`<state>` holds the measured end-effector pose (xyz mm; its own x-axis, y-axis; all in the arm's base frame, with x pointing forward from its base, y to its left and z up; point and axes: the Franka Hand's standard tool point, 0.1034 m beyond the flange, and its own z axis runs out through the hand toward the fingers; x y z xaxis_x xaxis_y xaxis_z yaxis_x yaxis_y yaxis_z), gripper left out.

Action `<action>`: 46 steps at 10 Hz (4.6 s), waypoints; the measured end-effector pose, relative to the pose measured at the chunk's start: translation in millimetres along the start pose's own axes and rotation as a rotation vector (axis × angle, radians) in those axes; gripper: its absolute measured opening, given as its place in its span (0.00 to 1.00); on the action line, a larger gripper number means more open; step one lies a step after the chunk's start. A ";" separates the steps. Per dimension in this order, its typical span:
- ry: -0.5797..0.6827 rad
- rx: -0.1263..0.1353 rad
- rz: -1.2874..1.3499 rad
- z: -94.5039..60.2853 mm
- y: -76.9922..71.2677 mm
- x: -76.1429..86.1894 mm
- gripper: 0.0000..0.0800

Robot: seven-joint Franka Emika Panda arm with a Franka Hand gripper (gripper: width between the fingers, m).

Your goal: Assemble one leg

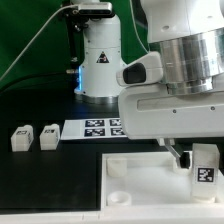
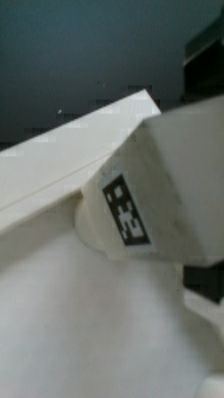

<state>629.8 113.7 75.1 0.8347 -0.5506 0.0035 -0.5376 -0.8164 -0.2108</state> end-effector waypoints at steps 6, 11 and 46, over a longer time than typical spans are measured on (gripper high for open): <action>-0.020 0.051 0.918 2.0 11.5 2.4 0.39; -0.008 0.038 0.761 1.9 9.4 -0.9 0.38; -0.020 -0.003 0.100 2.1 13.9 0.6 0.81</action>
Offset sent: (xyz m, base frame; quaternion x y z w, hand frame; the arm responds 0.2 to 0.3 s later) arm 0.0054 -0.0107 0.0064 0.0252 0.0295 0.3991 0.9161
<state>623.0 102.4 70.1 0.7792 -0.6257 -0.0368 -0.6185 -0.7582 -0.2064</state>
